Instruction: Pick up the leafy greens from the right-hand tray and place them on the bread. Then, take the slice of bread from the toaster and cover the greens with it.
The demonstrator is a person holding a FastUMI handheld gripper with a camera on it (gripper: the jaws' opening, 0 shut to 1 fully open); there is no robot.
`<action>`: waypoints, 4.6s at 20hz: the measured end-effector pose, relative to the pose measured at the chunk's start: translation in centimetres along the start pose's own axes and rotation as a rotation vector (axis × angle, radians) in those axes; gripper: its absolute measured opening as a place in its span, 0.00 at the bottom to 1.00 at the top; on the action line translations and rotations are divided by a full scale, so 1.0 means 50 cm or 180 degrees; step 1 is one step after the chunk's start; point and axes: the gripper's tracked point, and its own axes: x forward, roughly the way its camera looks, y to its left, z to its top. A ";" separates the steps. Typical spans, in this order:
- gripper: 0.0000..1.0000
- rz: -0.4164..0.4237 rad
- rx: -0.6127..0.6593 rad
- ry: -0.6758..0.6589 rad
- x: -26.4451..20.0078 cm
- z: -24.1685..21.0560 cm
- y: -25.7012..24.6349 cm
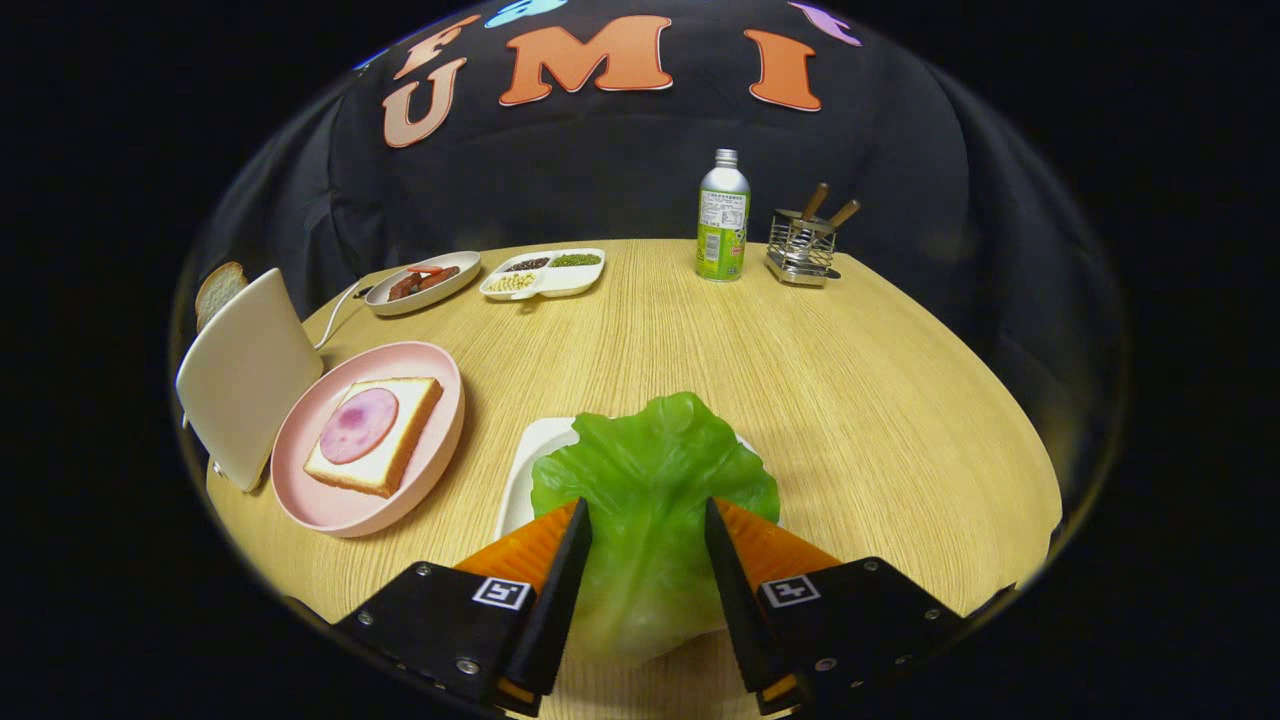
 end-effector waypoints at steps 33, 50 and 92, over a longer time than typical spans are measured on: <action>0.01 0.0541 -0.0030 -0.0557 -0.086 0.174 0.214; 0.01 0.0911 -0.0154 -0.0424 -0.041 0.162 0.404; 0.98 0.0827 -0.0444 -0.1502 -0.248 0.428 0.744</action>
